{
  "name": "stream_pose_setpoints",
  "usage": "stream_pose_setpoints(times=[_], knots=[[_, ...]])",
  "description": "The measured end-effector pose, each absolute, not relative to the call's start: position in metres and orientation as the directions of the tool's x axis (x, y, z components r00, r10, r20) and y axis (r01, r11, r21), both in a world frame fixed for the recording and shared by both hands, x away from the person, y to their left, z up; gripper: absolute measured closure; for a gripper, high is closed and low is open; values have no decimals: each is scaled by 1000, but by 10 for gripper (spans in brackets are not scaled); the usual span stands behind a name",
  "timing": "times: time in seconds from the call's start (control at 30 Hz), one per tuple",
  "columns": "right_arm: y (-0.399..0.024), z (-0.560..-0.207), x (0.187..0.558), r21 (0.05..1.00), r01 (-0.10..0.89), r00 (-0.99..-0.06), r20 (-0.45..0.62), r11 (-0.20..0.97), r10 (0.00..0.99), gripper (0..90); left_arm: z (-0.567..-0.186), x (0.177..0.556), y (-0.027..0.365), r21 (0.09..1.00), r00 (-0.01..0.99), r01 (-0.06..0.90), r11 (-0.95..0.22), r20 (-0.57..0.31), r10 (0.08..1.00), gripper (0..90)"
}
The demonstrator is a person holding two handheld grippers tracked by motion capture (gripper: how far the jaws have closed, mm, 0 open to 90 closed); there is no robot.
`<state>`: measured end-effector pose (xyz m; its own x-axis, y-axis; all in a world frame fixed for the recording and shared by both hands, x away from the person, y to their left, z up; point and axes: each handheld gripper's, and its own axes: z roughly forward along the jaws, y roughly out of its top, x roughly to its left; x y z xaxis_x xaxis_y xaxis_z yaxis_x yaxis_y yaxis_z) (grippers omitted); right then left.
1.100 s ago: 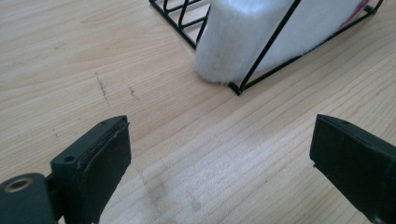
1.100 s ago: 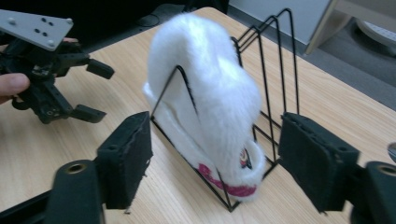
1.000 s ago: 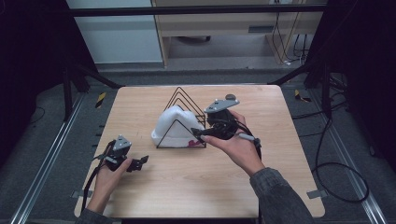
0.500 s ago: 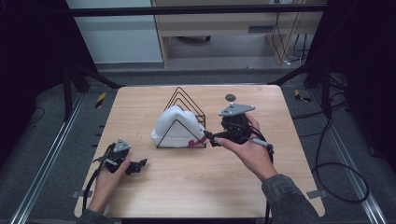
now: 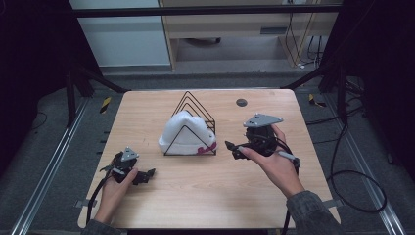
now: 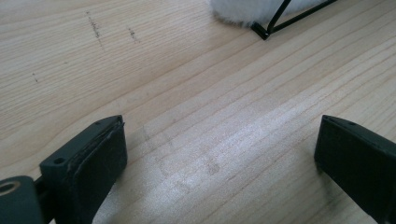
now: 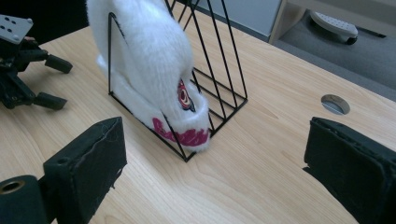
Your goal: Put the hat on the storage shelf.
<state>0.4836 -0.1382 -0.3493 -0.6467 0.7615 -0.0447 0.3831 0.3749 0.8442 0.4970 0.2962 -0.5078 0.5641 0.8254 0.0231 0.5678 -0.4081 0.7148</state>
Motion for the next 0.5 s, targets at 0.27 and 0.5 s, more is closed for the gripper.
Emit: stream_pose_setpoints(times=[0.27,0.5], knots=[[-162,-350,474,859,384,-617,-35,339,786,52,-508,496,297,712,566,568,-412,25,824,8],[-186,-360,466,868,405,-561,-12,287,828,72,-508,495,297,713,570,565,-416,29,821,6]])
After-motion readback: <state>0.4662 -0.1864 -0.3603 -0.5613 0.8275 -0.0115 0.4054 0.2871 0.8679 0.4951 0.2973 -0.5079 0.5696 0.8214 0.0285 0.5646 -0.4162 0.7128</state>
